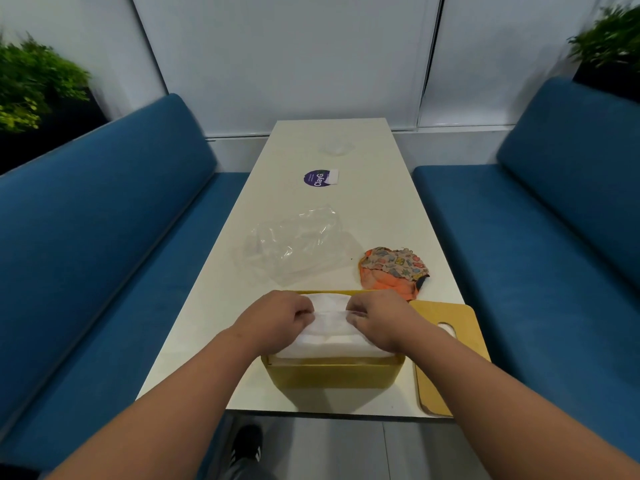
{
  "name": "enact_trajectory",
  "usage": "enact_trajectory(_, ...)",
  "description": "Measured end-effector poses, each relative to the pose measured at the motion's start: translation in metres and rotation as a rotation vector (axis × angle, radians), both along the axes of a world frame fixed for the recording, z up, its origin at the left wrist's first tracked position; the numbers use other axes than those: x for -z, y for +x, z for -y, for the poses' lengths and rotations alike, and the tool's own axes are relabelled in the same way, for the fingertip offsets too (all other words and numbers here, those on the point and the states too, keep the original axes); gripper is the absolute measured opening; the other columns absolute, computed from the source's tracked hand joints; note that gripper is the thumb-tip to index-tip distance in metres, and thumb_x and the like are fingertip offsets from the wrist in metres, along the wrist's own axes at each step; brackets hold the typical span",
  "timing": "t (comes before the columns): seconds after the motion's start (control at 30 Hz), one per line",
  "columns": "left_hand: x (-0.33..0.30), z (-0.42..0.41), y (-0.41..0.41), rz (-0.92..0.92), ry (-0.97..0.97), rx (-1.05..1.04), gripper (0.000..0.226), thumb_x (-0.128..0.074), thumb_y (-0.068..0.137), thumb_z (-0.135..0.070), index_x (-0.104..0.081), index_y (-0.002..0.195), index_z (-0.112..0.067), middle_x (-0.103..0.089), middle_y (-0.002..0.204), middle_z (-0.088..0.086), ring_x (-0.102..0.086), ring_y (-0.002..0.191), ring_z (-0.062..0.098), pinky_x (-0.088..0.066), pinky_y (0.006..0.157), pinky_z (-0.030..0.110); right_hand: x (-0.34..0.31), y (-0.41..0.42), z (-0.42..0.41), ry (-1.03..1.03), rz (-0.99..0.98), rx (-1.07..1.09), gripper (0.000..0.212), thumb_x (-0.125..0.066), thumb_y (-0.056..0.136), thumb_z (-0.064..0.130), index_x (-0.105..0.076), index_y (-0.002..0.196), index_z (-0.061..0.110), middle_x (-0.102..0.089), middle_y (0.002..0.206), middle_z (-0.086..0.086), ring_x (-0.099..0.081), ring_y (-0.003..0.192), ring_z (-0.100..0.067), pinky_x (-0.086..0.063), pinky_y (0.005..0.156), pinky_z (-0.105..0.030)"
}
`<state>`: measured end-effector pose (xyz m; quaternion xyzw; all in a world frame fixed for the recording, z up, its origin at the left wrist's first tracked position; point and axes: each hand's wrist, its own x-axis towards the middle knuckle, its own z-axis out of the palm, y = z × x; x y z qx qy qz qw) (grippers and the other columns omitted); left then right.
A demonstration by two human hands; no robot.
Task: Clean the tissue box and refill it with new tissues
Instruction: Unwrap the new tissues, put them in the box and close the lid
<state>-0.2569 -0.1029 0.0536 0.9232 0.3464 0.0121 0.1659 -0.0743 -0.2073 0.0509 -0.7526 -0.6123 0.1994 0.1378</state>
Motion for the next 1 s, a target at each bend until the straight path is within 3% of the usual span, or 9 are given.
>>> enact_trajectory(0.13,0.006,-0.004,-0.007,0.03,-0.005,-0.123,0.026,-0.054,0.095,-0.036,-0.064,0.116,-0.026,-0.066,0.107,-0.003,-0.056,0.091,0.014,-0.046,0.082,0.023,0.009,-0.004,-0.002,0.053,0.022,0.062,0.019,-0.058,0.095,0.027,-0.068,0.108,0.018,-0.067,0.109,0.001,-0.058,0.097,-0.016,-0.05,0.08,-0.029)
enact_trajectory(0.27,0.008,0.002,-0.012,0.029,0.008,-0.07,0.033,-0.053,0.093,-0.048,-0.066,0.11,-0.024,-0.059,0.102,-0.009,-0.052,0.089,0.01,-0.043,0.078,0.021,0.013,-0.005,-0.001,0.077,0.067,0.04,0.014,-0.058,0.094,0.025,-0.069,0.1,0.018,-0.068,0.101,0.001,-0.058,0.092,-0.016,-0.048,0.074,-0.028)
enact_trajectory(0.4,0.003,-0.001,-0.024,0.031,-0.038,0.015,0.02,-0.061,0.088,-0.037,-0.066,0.098,-0.02,-0.056,0.1,-0.01,-0.051,0.09,0.009,-0.047,0.082,0.024,0.013,-0.001,0.004,0.091,0.016,0.019,0.011,-0.052,0.097,0.024,-0.061,0.095,0.018,-0.06,0.092,0.004,-0.051,0.085,-0.015,-0.038,0.061,-0.023)
enact_trajectory(0.53,-0.004,-0.001,-0.029,0.059,-0.027,0.009,0.019,-0.058,0.09,-0.036,-0.067,0.092,-0.019,-0.062,0.094,-0.005,-0.056,0.085,0.011,-0.051,0.079,0.031,0.006,-0.001,0.013,0.135,-0.038,0.003,0.015,-0.047,0.1,0.028,-0.059,0.103,0.02,-0.064,0.098,0.002,-0.055,0.089,-0.016,-0.049,0.075,-0.032)
enact_trajectory(0.7,-0.006,-0.001,-0.022,0.046,-0.006,0.026,0.024,-0.052,0.094,-0.035,-0.063,0.081,-0.018,-0.063,0.074,-0.001,-0.056,0.069,0.016,-0.049,0.065,0.036,0.006,-0.004,0.019,0.184,-0.015,0.045,0.019,-0.046,0.101,0.031,-0.059,0.112,0.021,-0.067,0.104,0.001,-0.059,0.093,-0.017,-0.052,0.08,-0.035)
enact_trajectory(0.87,-0.003,-0.008,-0.011,0.022,-0.021,-0.025,0.025,-0.045,0.098,-0.036,-0.066,0.095,-0.022,-0.067,0.086,-0.003,-0.058,0.077,0.014,-0.051,0.072,0.033,0.009,-0.005,0.006,0.163,0.008,0.134,0.017,-0.05,0.099,0.029,-0.06,0.109,0.018,-0.066,0.102,-0.003,-0.058,0.092,-0.021,-0.052,0.08,-0.038)
enact_trajectory(1.0,0.006,-0.013,-0.006,0.023,-0.015,-0.069,0.021,-0.053,0.096,-0.032,-0.068,0.11,-0.025,-0.067,0.107,-0.004,-0.06,0.091,0.015,-0.051,0.082,0.027,0.013,-0.006,-0.003,0.095,0.063,0.196,0.01,-0.06,0.094,0.024,-0.065,0.102,0.018,-0.064,0.099,-0.004,-0.056,0.09,-0.019,-0.054,0.079,-0.037)
